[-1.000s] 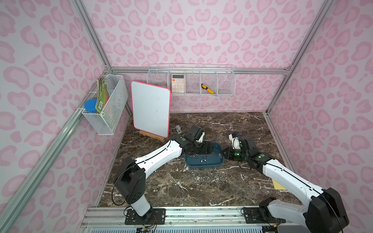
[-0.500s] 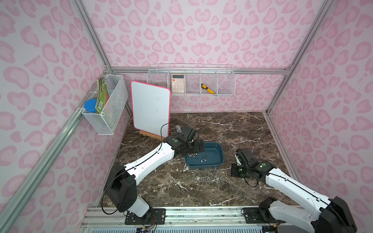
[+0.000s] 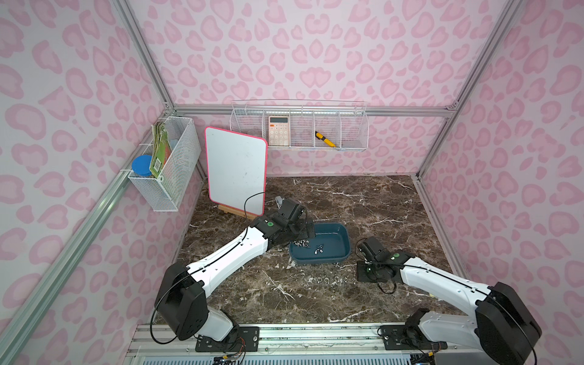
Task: Take out the wing nut from the storage box
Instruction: Place the wing nut at the center of the board.
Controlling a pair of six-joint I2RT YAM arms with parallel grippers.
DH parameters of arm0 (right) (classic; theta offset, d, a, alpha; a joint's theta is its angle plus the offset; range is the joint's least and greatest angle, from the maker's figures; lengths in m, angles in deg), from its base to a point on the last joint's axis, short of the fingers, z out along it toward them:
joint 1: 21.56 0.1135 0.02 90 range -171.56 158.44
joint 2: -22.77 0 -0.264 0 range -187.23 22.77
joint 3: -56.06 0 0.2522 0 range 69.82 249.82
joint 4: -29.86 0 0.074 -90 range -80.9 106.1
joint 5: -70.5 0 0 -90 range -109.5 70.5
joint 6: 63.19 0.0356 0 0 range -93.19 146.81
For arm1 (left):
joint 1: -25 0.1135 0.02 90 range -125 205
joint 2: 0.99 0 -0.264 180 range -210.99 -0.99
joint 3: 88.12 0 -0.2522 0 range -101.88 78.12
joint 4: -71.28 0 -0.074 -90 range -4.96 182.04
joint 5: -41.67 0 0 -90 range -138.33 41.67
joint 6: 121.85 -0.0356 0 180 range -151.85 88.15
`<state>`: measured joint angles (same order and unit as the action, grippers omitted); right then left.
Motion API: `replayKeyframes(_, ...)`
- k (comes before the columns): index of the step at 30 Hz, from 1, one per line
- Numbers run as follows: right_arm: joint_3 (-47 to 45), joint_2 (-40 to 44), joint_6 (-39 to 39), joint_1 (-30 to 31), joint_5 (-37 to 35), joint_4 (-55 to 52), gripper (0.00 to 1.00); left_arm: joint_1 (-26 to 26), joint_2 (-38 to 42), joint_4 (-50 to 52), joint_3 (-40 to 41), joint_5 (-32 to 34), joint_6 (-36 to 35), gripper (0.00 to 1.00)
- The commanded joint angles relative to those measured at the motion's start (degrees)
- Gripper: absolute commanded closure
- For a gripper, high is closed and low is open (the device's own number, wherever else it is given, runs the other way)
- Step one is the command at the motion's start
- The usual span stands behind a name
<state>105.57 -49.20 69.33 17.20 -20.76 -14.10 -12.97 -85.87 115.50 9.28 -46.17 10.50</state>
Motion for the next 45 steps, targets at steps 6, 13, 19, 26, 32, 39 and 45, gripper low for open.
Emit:
replayKeyframes(6,-0.17,-1.96,-0.86,0.19,-0.64,2.42,1.0,0.13,1.36,1.73,0.55,-0.22,0.68,0.01)
replayKeyframes(13,0.21,-1.02,-0.82,0.29,-0.58,1.86,0.75,0.1,1.61,2.46,0.69,0.12,0.84,0.02)
replayKeyframes(19,3.09,2.62,-1.91,0.26,-2.62,0.09,0.49,0.2,1.26,3.72,-0.29,1.21,0.08,0.02)
replayKeyframes(26,8.68,3.76,-5.78,0.29,-2.14,3.03,0.26,1.07,-0.02,7.04,-1.89,2.66,-0.31,0.02)
replayKeyframes(32,11.24,4.05,-7.37,0.27,-0.49,8.32,0.02,1.21,-1.67,9.07,-2.73,3.21,-2.64,0.13)
replayKeyframes(39,12.01,2.87,-7.82,0.19,0.08,12.21,0.02,1.21,-9.33,13.0,-7.48,4.39,-5.72,0.39)
replayKeyframes(45,12.37,2.27,-7.89,0.09,-0.36,12.75,0.02,1.19,-17.33,13.38,-11.94,4.26,-7.7,0.53)
